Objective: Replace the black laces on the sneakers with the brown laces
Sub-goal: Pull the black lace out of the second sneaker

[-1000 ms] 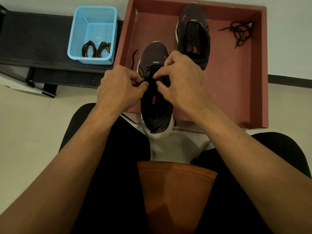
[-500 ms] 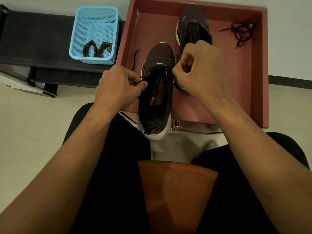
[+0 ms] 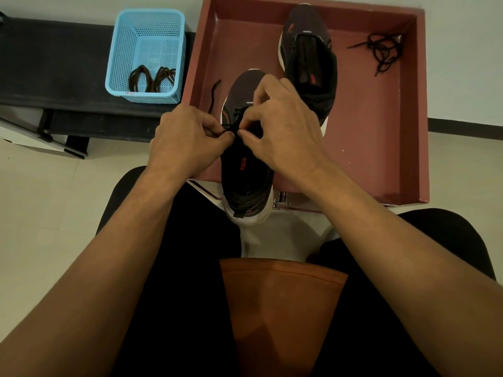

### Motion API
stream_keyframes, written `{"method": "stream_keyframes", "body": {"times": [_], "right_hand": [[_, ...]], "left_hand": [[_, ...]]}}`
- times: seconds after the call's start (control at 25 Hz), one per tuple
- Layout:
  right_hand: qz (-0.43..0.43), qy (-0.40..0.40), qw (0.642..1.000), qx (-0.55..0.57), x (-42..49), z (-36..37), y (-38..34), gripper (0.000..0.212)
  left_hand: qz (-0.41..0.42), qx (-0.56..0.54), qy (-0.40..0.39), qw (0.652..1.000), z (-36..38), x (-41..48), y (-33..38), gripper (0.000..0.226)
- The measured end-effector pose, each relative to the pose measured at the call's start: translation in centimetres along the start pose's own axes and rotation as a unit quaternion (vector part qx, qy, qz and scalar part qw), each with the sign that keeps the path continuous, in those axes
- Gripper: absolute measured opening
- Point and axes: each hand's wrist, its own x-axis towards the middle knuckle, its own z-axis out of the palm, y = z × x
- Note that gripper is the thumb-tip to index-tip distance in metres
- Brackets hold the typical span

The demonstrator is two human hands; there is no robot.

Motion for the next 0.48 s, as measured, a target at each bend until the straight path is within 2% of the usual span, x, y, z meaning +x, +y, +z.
{"method": "stream_keyframes", "body": {"times": [0.12,0.32,0.48], "right_hand": [[0.032,0.047,0.997,0.043,0.2,-1.7,1.2,0.014],[0.12,0.119,0.986,-0.003,0.2,-4.2,4.0,0.016],[0.171,0.129,0.977,-0.02,0.1,-4.8,4.9,0.02]], "left_hand": [[-0.005,-0.003,0.004,1.0,-0.3,-0.2,-0.2,0.019],[-0.014,0.001,0.006,1.0,-0.4,-0.1,0.0,0.025],[-0.015,0.003,0.009,1.0,-0.4,-0.2,0.4,0.028]]}}
